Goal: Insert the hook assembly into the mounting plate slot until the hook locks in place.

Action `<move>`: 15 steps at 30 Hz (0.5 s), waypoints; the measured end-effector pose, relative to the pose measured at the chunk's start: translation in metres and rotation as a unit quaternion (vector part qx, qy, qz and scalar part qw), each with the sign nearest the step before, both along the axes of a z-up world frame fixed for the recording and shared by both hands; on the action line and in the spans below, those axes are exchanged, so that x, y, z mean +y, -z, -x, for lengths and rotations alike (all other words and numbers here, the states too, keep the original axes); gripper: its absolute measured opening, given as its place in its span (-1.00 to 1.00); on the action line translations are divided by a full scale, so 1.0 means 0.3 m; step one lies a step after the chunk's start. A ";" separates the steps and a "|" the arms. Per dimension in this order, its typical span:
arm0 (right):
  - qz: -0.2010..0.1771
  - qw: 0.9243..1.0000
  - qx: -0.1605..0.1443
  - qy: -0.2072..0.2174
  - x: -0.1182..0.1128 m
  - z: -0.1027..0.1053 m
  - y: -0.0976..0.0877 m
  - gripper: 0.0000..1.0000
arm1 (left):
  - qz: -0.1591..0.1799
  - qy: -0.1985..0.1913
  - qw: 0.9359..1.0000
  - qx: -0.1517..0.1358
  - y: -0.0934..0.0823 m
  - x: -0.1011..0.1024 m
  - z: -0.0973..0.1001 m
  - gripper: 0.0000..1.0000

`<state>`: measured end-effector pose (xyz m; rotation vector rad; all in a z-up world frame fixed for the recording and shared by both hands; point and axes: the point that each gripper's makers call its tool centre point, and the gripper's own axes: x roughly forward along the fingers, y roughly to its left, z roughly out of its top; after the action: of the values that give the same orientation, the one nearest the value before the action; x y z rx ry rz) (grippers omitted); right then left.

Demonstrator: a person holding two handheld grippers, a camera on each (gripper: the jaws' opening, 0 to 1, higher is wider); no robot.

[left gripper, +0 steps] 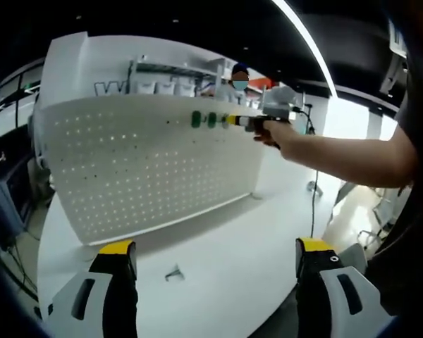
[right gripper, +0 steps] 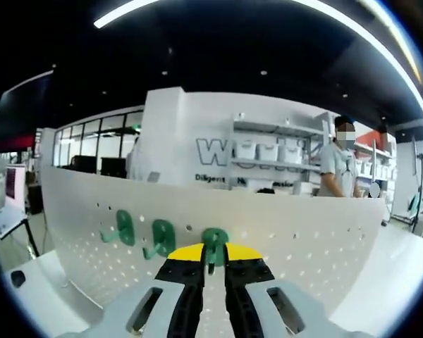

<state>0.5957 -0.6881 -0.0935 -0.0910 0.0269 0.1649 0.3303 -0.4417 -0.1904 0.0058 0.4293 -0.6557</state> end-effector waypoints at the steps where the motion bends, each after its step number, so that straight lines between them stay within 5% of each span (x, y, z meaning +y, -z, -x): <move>1: -0.002 1.000 -0.002 0.000 -0.001 0.003 -0.007 -0.83 | -0.001 0.000 1.000 0.000 0.000 0.000 0.001 0.90; 15: -0.011 1.000 -0.014 -0.002 -0.015 0.086 -0.064 -0.68 | 0.000 0.000 1.000 -0.002 -0.008 0.002 0.018 0.91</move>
<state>0.5699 -0.6925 -0.0744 -0.0707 -0.0025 0.1673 0.3249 -0.4411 -0.1880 0.0067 0.4251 -0.6557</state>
